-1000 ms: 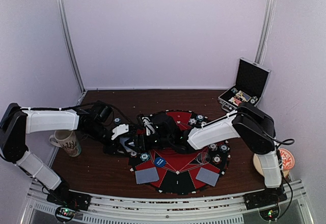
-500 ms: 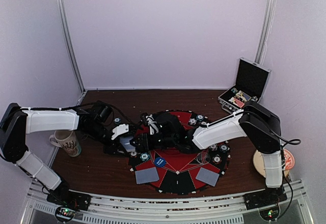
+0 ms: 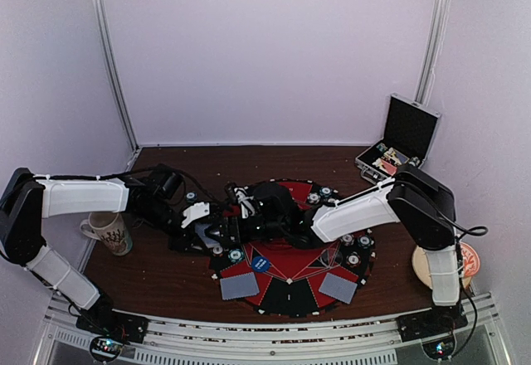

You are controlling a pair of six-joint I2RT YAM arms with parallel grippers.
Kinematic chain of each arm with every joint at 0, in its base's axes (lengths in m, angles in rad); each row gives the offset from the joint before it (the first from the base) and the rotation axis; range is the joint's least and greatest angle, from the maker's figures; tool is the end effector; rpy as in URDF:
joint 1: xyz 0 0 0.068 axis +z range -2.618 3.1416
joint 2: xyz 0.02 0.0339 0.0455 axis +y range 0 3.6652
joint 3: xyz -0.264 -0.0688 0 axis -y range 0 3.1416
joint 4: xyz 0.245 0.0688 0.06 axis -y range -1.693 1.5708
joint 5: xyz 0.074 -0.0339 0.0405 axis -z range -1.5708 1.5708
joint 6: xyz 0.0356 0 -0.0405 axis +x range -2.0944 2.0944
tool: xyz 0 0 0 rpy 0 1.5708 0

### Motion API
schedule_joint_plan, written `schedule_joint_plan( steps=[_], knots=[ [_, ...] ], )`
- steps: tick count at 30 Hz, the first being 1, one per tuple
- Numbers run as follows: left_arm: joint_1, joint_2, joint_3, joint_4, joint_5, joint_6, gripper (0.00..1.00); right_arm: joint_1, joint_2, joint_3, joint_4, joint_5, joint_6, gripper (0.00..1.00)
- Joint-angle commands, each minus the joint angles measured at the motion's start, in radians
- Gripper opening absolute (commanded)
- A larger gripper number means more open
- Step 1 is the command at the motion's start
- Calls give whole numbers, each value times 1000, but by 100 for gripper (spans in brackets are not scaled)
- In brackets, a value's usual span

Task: Distribute texas hold em gaming equipment
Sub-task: Pick up the poker card from the face-down deck piles.

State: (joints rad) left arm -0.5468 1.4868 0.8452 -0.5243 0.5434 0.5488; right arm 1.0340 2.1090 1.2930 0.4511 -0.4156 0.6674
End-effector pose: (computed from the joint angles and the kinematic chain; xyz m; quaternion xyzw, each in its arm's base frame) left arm 0.2221 -0.1567 0.1820 0.5375 0.7775 -0.2627 0.1940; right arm 0.2262 0.4082 0.1648 -0.2619 0.7711 0.5292 0.2382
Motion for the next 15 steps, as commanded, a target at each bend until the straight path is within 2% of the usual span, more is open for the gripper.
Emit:
schedule_joint_plan(
  steps=[1, 8, 15],
  knots=[
    [-6, -11, 0, 11, 27, 10, 35, 4, 53, 58, 23, -23, 15, 78],
    [-6, -9, 0, 11, 26, 10, 35, 3, 89, 83, 30, -4, 35, 75],
    [-6, -8, 0, 11, 27, 11, 35, -6, 60, 62, -40, 108, 14, 58]
  ],
)
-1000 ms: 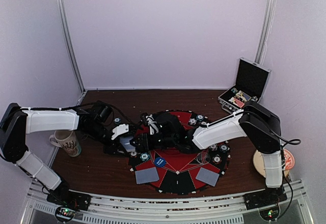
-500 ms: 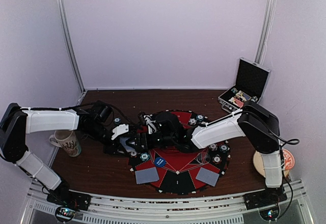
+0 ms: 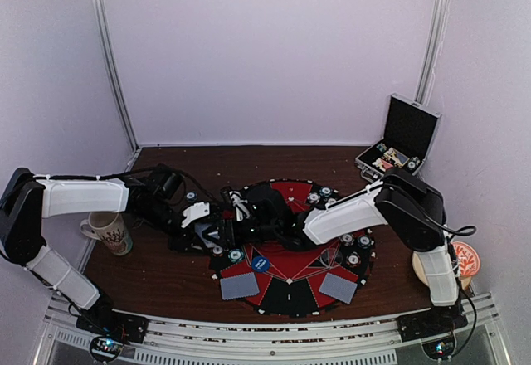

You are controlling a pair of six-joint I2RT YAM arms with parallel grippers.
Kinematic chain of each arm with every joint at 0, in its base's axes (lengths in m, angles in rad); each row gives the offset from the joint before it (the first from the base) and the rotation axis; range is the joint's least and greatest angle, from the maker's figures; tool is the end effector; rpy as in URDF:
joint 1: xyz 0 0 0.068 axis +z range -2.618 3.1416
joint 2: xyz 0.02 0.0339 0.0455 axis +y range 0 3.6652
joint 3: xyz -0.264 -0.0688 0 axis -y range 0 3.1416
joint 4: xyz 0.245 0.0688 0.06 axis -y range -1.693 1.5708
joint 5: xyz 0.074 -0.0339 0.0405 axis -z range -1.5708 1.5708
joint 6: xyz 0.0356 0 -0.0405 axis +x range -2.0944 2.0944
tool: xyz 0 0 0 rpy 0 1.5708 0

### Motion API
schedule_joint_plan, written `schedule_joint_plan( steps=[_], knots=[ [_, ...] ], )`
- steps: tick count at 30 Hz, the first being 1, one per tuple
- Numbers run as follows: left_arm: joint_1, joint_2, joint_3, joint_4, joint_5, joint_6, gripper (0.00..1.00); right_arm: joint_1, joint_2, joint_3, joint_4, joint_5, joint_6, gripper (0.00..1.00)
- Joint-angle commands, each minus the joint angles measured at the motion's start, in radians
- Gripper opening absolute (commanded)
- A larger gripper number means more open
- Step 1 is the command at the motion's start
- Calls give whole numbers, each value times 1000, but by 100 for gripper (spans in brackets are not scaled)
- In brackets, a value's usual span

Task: Distribute texas hold em gaming equipment
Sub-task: Pick up the poker card from the face-down deck piles.

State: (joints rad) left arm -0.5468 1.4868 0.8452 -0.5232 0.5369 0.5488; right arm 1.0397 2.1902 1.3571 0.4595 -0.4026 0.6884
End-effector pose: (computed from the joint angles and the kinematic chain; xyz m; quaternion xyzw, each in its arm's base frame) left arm 0.2223 -0.1566 0.1819 0.5375 0.7783 -0.2596 0.1946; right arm 0.2320 0.4225 0.1485 -0.2524 0.7773 0.5271 0.2329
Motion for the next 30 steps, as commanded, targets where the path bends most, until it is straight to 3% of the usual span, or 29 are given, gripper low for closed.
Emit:
schedule_joint_plan(
  steps=[1, 11, 16, 26, 30],
  knots=[
    [-7, -8, 0, 11, 33, 10, 35, -15, -31, -12, -50, 100, -9, 56],
    [-5, -6, 1, 10, 33, 10, 35, -24, -103, -74, -90, 133, -42, 43],
    [-6, -1, 3, 10, 31, 10, 35, -21, -139, -110, -10, 24, -9, 35],
    [-6, -4, 1, 10, 32, 10, 35, -7, -225, -189, 52, -39, 19, 2],
    [-5, -5, 2, 10, 30, 10, 35, -7, -282, -261, 88, -11, 44, 0]
  ],
)
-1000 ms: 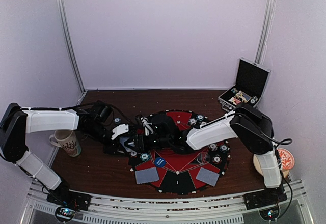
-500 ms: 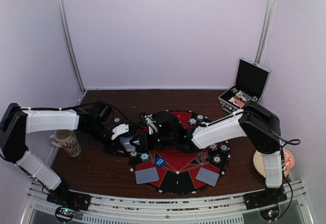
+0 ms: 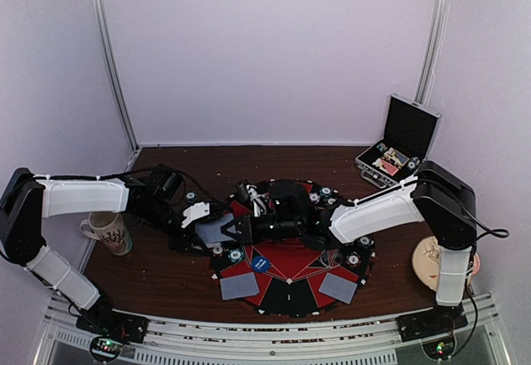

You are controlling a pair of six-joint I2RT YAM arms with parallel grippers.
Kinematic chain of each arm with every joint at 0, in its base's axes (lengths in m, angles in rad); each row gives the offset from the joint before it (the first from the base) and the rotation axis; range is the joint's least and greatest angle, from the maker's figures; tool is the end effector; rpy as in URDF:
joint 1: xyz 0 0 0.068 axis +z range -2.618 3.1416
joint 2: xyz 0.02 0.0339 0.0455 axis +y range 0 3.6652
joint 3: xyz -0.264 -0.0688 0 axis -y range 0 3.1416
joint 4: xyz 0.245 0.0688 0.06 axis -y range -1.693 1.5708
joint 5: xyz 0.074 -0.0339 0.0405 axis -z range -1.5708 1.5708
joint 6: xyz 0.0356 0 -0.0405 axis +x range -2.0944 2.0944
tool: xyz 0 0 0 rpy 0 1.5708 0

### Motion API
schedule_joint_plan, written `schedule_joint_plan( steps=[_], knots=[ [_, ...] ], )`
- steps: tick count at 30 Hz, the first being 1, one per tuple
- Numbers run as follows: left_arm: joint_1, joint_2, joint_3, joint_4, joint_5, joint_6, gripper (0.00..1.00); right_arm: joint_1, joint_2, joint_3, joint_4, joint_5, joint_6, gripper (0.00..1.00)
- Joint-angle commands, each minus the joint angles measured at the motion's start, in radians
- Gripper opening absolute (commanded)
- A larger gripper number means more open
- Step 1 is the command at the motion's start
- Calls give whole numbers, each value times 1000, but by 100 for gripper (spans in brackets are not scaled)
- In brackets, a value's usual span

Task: Distribute texas hold em gaming equipment
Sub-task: Pick up the poker card from the face-down deck piles, then distribute the poker card in the dealer area.

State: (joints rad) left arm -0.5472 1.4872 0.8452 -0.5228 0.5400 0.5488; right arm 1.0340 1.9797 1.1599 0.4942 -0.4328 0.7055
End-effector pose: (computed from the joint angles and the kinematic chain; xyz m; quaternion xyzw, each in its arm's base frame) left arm 0.2222 -0.1568 0.1819 0.5377 0.7777 -0.2611 0.1945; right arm 0.2105 0.3829 0.1836 -0.2533 0.7623 0.5477 0.2341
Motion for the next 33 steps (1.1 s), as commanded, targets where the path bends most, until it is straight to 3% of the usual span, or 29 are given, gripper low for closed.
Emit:
schedule_joint_plan(
  steps=[1, 8, 17, 25, 33],
  knots=[
    [-6, -5, 1, 10, 26, 9, 35, 0, -90, -91, 68, 31, 36, 0],
    [-6, -10, 1, 10, 27, 9, 35, 2, -291, -409, 250, 198, 169, 0],
    [-5, -10, 2, 10, 25, 6, 35, 125, -582, -828, 333, 646, 408, 0],
    [-5, -12, 1, 10, 23, 4, 35, 266, -784, -1005, 185, 905, 627, 0],
    [-5, -8, 2, 9, 25, 5, 35, 396, -915, -1058, -30, 1040, 816, 0]
  ],
)
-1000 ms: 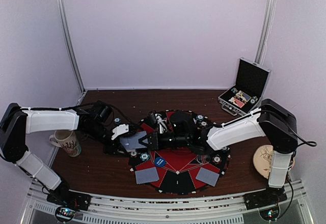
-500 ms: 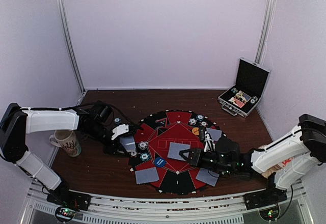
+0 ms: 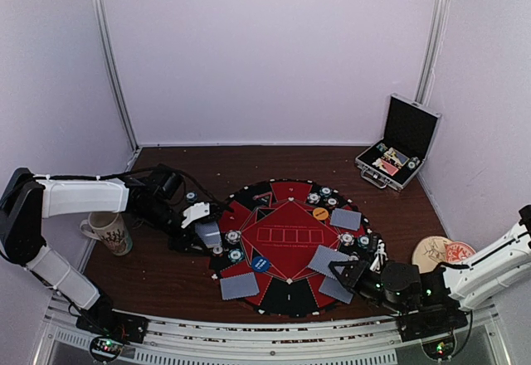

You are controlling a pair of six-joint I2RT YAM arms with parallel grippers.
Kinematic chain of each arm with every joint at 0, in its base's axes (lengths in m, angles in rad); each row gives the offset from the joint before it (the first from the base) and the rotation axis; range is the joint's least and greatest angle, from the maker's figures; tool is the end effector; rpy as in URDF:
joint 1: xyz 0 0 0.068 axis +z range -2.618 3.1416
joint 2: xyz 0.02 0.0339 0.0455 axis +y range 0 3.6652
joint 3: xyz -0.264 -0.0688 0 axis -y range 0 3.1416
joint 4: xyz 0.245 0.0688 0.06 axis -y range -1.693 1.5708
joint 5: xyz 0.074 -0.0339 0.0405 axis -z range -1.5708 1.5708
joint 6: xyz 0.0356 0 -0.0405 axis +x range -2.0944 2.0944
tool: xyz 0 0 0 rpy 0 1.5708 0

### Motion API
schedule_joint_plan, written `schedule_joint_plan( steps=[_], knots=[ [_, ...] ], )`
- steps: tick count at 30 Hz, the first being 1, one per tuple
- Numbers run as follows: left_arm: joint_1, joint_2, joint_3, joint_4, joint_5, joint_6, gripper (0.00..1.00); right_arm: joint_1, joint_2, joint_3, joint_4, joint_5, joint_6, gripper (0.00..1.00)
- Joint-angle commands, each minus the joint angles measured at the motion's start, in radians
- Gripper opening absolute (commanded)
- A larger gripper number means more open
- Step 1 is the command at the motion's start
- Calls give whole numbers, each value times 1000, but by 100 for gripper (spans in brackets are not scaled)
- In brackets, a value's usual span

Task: Distribute texas hold em gaming equipment
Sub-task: Distribute the poker card in the dealer area.

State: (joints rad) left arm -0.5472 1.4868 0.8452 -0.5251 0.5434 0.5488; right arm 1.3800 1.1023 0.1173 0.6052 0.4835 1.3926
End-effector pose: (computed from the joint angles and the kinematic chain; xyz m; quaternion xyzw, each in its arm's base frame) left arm 0.2220 -0.1568 0.1820 0.5376 0.7775 -0.2628 0.1935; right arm 0.0512 0.1778 0.1390 0.1393 0.8029 0.4990 0.2947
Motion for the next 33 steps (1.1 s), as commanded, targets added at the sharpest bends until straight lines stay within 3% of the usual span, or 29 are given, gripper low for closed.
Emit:
schedule_joint_plan(
  steps=[1, 13, 22, 28, 33],
  knots=[
    [-5, -8, 3, 11, 21, 5, 35, 58, -41, -18, -156, 129, 144, 0],
    [-5, -13, 2, 13, 21, 5, 36, 154, 4, -54, -241, 154, 327, 0],
    [-5, -16, 2, 12, 20, 4, 35, 186, 2, -45, -308, 179, 372, 0],
    [-6, -12, 2, 13, 21, 4, 35, 191, 11, -42, -342, 173, 400, 5],
    [-5, -12, 0, 13, 20, 4, 35, 191, 3, -14, -414, 167, 405, 23]
  ],
)
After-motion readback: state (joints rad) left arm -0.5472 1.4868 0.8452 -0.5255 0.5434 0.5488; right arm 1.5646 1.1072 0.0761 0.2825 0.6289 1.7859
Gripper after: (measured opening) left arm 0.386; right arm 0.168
